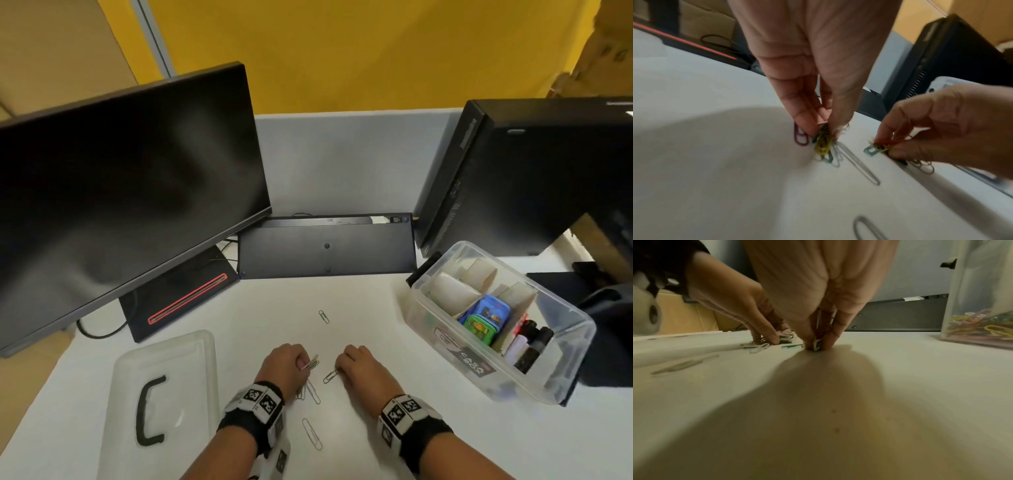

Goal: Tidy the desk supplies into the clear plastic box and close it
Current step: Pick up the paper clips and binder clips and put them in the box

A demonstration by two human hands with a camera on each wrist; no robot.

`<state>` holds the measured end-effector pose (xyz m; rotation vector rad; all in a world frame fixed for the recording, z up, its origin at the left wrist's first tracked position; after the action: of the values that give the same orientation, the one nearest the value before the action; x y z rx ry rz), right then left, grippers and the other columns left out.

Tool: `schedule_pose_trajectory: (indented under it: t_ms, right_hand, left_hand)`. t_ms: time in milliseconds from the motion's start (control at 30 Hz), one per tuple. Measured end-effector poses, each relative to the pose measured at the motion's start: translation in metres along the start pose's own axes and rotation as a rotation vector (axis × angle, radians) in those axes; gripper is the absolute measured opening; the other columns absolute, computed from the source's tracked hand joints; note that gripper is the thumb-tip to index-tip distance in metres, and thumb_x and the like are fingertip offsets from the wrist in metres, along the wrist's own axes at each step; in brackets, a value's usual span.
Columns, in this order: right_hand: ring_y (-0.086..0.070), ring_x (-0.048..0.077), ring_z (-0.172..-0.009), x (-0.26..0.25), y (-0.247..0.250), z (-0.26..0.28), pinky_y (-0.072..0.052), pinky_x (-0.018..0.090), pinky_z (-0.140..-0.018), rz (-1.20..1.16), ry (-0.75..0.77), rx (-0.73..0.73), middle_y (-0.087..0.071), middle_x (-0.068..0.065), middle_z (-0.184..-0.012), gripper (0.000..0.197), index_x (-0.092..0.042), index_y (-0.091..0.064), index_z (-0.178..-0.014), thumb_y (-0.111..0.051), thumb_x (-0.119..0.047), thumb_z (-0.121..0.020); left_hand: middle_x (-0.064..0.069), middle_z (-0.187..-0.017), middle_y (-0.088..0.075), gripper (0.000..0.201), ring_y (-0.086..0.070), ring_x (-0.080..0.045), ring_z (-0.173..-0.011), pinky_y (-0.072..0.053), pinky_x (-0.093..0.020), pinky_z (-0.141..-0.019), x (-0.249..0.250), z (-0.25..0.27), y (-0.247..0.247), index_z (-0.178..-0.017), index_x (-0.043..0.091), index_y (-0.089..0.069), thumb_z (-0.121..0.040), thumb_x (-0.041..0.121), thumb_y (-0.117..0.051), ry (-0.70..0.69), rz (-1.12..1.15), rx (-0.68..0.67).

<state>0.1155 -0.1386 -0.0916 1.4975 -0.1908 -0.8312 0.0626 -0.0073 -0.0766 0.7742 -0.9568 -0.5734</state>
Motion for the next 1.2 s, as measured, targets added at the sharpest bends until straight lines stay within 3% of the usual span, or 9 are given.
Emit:
schedule_pose_trajectory:
  t_ms: [133, 267, 433, 633, 767, 900, 1067, 1133, 1200]
  right_hand:
    - [-0.053, 0.01, -0.093, 0.016, 0.016, 0.006, -0.043, 0.02, -0.08, -0.277, -0.165, 0.053, -0.057, -0.007, -0.1, 0.018, -0.021, -0.064, -0.097, -0.049, -0.011, -0.091]
    - [-0.06, 0.007, -0.081, 0.032, 0.03, 0.015, -0.045, 0.016, -0.073, -0.533, -0.289, 0.101, -0.062, -0.008, -0.087, 0.019, -0.027, -0.064, -0.081, -0.061, -0.008, -0.084]
    - [-0.06, -0.004, -0.073, 0.039, 0.075, 0.031, -0.044, 0.005, -0.067, -0.728, -0.308, 0.236, -0.068, -0.005, -0.089, 0.014, -0.02, -0.07, -0.088, -0.069, -0.007, -0.082]
    - [-0.06, -0.006, -0.077, 0.059, 0.165, 0.044, -0.044, 0.004, -0.065, -0.772, -0.273, 0.468, -0.069, -0.01, -0.09, 0.017, -0.02, -0.071, -0.093, -0.068, -0.006, -0.084]
    - [-0.06, -0.002, -0.071, 0.102, 0.202, 0.048, -0.043, 0.006, -0.062, -0.687, -0.409, 0.578, -0.07, -0.008, -0.085, 0.014, -0.023, -0.071, -0.088, -0.07, -0.009, -0.084]
    - [-0.06, 0.013, -0.082, 0.133, 0.211, 0.037, -0.043, 0.021, -0.072, -0.425, -0.568, 0.478, -0.069, 0.0, -0.091, 0.011, -0.014, -0.072, -0.091, -0.065, -0.007, -0.086]
    - [-0.063, 0.025, -0.096, 0.152, 0.193, 0.007, -0.051, 0.033, -0.087, -0.205, -0.677, 0.192, -0.069, 0.008, -0.1, 0.013, -0.01, -0.072, -0.086, -0.06, -0.006, -0.086]
    - [-0.059, 0.027, -0.111, 0.154, 0.187, -0.002, -0.047, 0.031, -0.096, -0.236, -0.703, 0.136, -0.065, 0.011, -0.118, 0.024, -0.008, -0.068, -0.11, -0.056, -0.015, -0.091]
    - [-0.043, 0.027, -0.131, 0.15, 0.186, 0.0, -0.033, 0.033, -0.109, -0.295, -0.781, 0.088, -0.045, 0.012, -0.142, 0.04, -0.008, -0.048, -0.136, -0.046, -0.022, -0.098]
  left_hand:
    - [0.014, -0.075, -0.05, 0.014, -0.051, -0.009, -0.076, -0.039, -0.018, -0.071, -0.003, -0.001, 0.002, -0.082, 0.026, -0.059, -0.08, 0.014, -0.064, 0.03, 0.056, -0.018]
    - [0.009, -0.07, -0.061, 0.023, -0.055, -0.007, -0.064, -0.052, -0.025, -0.073, -0.02, 0.005, 0.005, -0.071, 0.026, -0.062, -0.076, 0.004, -0.068, 0.095, 0.255, 0.005]
    - [-0.006, -0.072, -0.073, 0.022, -0.067, -0.018, -0.071, -0.056, -0.026, -0.072, -0.03, 0.019, 0.024, -0.076, 0.017, -0.069, -0.077, -0.006, -0.066, 0.124, 0.561, 0.146]
    - [-0.009, -0.078, -0.073, 0.015, -0.068, -0.021, -0.075, -0.056, -0.028, -0.075, -0.034, 0.026, 0.043, -0.087, 0.011, -0.071, -0.078, -0.001, -0.07, 0.132, 0.744, 0.246]
    - [-0.013, -0.081, -0.072, 0.015, -0.067, -0.022, -0.076, -0.055, -0.025, -0.071, -0.027, 0.027, 0.049, -0.089, 0.008, -0.07, -0.078, -0.003, -0.07, 0.112, 0.787, 0.271]
    - [-0.014, -0.082, -0.071, 0.015, -0.066, -0.021, -0.075, -0.055, -0.02, -0.067, -0.02, 0.029, 0.05, -0.09, 0.006, -0.07, -0.077, -0.003, -0.071, 0.109, 0.802, 0.274]
    - [-0.012, -0.082, -0.071, 0.014, -0.066, -0.021, -0.075, -0.054, -0.022, -0.069, -0.017, 0.034, 0.049, -0.089, 0.007, -0.07, -0.077, -0.001, -0.071, 0.112, 0.796, 0.271]
    - [-0.012, -0.081, -0.071, 0.014, -0.067, -0.022, -0.076, -0.054, -0.022, -0.069, -0.017, 0.036, 0.049, -0.088, 0.008, -0.07, -0.077, -0.001, -0.072, 0.11, 0.793, 0.271]
    - [-0.012, -0.081, -0.071, 0.014, -0.067, -0.022, -0.077, -0.055, -0.023, -0.069, -0.018, 0.039, 0.049, -0.088, 0.009, -0.071, -0.077, 0.0, -0.072, 0.113, 0.79, 0.273]
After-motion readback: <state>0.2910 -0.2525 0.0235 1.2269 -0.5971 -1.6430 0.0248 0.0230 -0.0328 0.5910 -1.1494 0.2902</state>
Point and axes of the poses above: each hand's wrist, its own z-axis away from the middle knuckle, its own y-axis out of the back of the hand, x = y × z, the point moved 8 cm from there along -z, towards the middle knuckle
